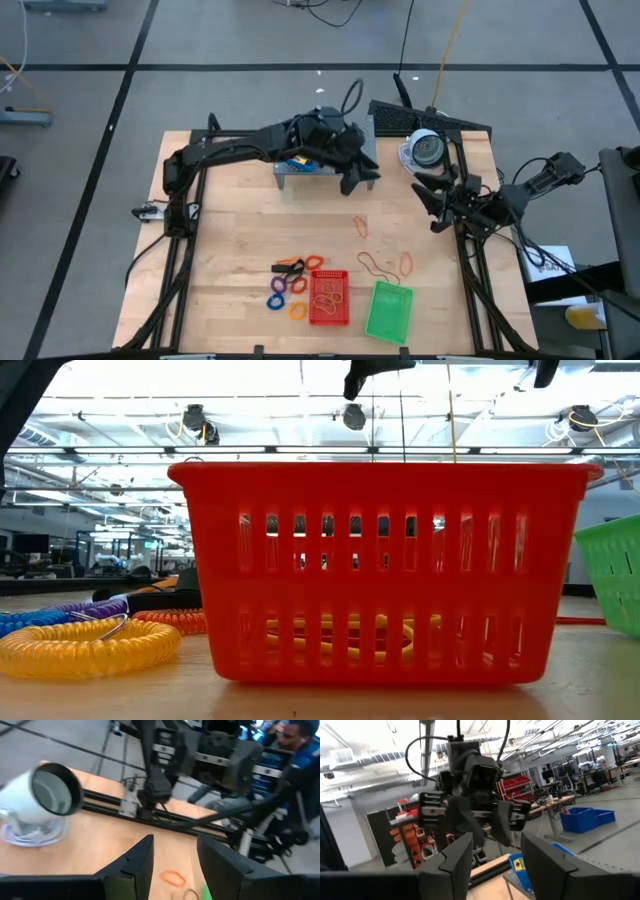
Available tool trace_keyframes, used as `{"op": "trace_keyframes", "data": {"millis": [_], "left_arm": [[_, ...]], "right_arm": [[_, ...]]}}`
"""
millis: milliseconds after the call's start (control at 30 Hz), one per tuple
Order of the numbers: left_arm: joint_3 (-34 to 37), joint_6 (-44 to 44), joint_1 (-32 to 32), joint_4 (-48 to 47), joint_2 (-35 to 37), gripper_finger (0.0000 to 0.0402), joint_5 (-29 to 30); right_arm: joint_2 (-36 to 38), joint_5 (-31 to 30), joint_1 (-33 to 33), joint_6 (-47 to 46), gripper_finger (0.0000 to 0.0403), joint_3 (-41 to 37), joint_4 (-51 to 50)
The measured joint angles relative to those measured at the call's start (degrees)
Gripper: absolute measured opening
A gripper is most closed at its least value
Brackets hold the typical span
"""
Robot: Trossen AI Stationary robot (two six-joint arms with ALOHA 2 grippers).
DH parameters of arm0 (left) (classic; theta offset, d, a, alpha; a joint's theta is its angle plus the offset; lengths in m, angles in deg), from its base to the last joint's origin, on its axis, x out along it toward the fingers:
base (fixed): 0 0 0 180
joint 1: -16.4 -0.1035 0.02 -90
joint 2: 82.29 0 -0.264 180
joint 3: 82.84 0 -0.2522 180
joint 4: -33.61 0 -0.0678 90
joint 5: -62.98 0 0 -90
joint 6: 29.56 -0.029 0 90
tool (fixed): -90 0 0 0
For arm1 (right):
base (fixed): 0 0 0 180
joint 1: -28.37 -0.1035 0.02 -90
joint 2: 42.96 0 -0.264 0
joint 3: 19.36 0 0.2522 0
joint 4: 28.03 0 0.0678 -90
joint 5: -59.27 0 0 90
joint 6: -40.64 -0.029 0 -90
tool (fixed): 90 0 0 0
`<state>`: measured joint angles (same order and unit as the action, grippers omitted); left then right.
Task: Pick & Place Office Desk Supplies
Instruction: Put the orange rubber band into the red bin
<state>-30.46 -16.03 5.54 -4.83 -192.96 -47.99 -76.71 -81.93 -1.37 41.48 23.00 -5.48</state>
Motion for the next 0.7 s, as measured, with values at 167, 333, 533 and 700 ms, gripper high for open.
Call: {"op": "trace_keyframes", "data": {"millis": [167,333,533,700], "left_arm": [[-0.01,-3.63,1.74,-3.58,0.0,0.0156,-1.61],[-0.02,-6.04,1.45,-3.32,0.0,0.0156,-10.35],[0.0,-11.11,1.15,-3.69,0.0,0.0156,-15.43],[0.0,-16.07,1.82,-5.94,0.02,0.0156,-20.15]], "right_arm": [[-1.16,-0.04,0.02,-0.04,0.0155,0.0,-0.86],[-1.98,-0.1,0.02,-0.19,0.0155,0.0,-2.7],[-1.98,0.17,0.01,-0.2,0.0155,0.0,-5.79],[-1.96,0.38,0.0,-0.19,0.0155,0.0,-8.48]]}}
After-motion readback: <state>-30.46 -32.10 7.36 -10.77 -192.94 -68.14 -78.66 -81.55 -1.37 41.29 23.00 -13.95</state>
